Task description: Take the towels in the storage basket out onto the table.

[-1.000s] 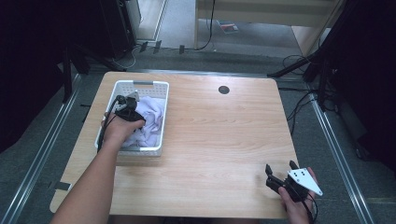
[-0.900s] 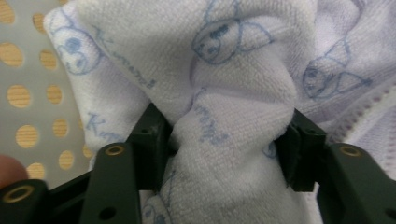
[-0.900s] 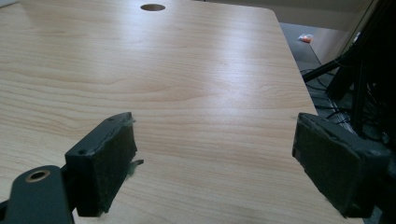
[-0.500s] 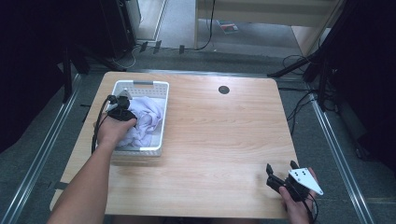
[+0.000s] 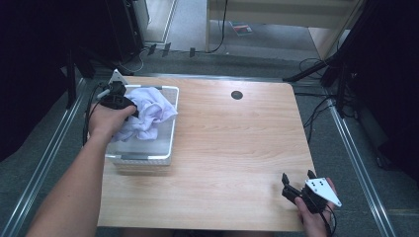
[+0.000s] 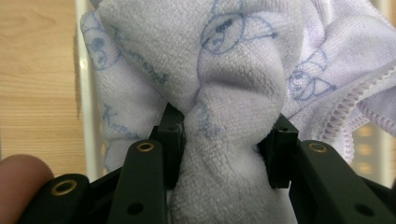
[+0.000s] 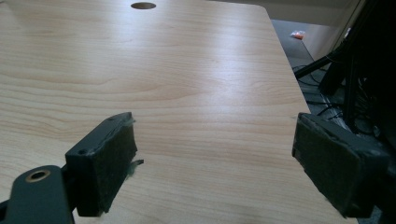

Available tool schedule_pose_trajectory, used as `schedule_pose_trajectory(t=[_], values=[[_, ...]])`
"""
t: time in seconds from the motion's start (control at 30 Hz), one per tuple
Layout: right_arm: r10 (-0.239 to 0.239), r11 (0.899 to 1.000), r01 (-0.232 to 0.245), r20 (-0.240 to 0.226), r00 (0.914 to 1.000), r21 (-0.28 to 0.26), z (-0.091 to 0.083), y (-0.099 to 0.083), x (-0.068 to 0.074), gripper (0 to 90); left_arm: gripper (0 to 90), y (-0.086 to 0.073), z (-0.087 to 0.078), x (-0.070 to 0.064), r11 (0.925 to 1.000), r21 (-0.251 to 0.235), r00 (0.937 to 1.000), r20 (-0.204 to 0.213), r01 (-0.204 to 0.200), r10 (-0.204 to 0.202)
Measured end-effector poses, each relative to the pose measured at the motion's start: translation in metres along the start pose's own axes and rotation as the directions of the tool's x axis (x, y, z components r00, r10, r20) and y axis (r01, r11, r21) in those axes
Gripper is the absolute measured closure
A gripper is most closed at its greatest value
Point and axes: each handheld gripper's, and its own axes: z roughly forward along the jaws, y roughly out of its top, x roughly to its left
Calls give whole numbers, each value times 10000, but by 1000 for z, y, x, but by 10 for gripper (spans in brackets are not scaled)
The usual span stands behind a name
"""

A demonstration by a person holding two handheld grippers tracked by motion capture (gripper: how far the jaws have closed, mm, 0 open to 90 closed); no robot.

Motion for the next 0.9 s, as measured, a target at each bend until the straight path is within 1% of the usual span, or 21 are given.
schedule_pose_trajectory(t=[0.1, 0.2, 0.33, 0.37, 0.5, 0.67, 0.77, 0.8, 0.9], values=[[149, 9999, -149, 0, 9999, -5, 0, 0, -2, 137, 606, 3, -14, -4, 9999, -120, 10000, -64, 27, -28], [118, 9999, -118, -24, 9999, -17, 0, 0, -2, 138, 605, 5, -24, -5, 9997, -209, 9999, -10, 112, -112], [86, 10000, -86, -12, 10000, -14, 0, 0, -1, 138, 604, 10, -40, -6, 9993, -368, 9998, -165, 73, -79], [84, 10000, -84, -16, 10000, -13, 0, 0, -1, 138, 603, 12, -46, -6, 9988, -470, 9998, -151, 104, -111], [98, 9999, -98, -77, 9999, -22, 0, 0, -1, 138, 601, 16, -60, -9, 9980, -623, 9998, -197, 54, -66], [124, 9999, -124, -82, 9999, -58, -1, 0, -1, 137, 600, 17, -68, -14, 9972, -754, 9998, -190, 7, -21], [184, 9998, -185, -50, 9998, -38, -1, 0, -1, 137, 599, 18, -67, -17, 9981, -615, 9999, -156, -58, 49], [182, 9998, -182, -44, 9998, -43, -1, 0, -1, 137, 600, 18, -66, -19, 9979, -640, 9999, -170, -28, 18], [191, 9998, -191, -33, 9998, -43, -1, -1, -2, 137, 599, 19, -65, -25, 9981, -597, 9999, -124, -115, 108]])
